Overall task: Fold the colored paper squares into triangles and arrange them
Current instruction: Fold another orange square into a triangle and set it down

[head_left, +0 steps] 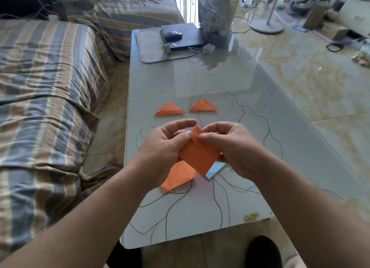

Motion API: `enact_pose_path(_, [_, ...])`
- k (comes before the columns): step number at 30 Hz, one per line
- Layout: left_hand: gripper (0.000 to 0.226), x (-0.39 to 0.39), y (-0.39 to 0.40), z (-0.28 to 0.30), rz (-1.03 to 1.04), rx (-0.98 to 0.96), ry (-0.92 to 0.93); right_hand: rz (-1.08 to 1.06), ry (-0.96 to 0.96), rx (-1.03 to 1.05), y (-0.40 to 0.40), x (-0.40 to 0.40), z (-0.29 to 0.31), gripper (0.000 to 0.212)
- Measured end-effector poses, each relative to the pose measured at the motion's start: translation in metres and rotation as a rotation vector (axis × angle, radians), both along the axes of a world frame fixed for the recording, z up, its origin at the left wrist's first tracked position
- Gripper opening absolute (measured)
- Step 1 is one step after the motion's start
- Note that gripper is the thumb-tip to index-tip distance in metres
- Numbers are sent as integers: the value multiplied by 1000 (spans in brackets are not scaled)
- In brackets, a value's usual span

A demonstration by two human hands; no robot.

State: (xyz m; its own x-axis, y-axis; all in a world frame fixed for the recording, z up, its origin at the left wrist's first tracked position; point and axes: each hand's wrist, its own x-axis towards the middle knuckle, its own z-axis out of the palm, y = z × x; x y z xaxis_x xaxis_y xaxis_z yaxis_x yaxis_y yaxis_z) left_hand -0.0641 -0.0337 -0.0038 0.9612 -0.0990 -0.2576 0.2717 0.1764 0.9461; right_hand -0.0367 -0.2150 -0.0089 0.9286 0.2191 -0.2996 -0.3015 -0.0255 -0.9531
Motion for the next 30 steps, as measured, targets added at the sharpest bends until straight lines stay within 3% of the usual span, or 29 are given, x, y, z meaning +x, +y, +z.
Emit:
enact_pose_path(12, [19, -2, -8, -5, 59, -14, 12, -62, -102, -10, 4, -1, -7, 12])
enact_pose_path(16, [17, -4, -7, -5, 89, 107, -72, -46, -144, 1, 5, -2, -7, 12])
enact_pose_path(30, [30, -6, -6, -4, 96, 132, -101, 11, -136, 53, 2, -2, -3, 5])
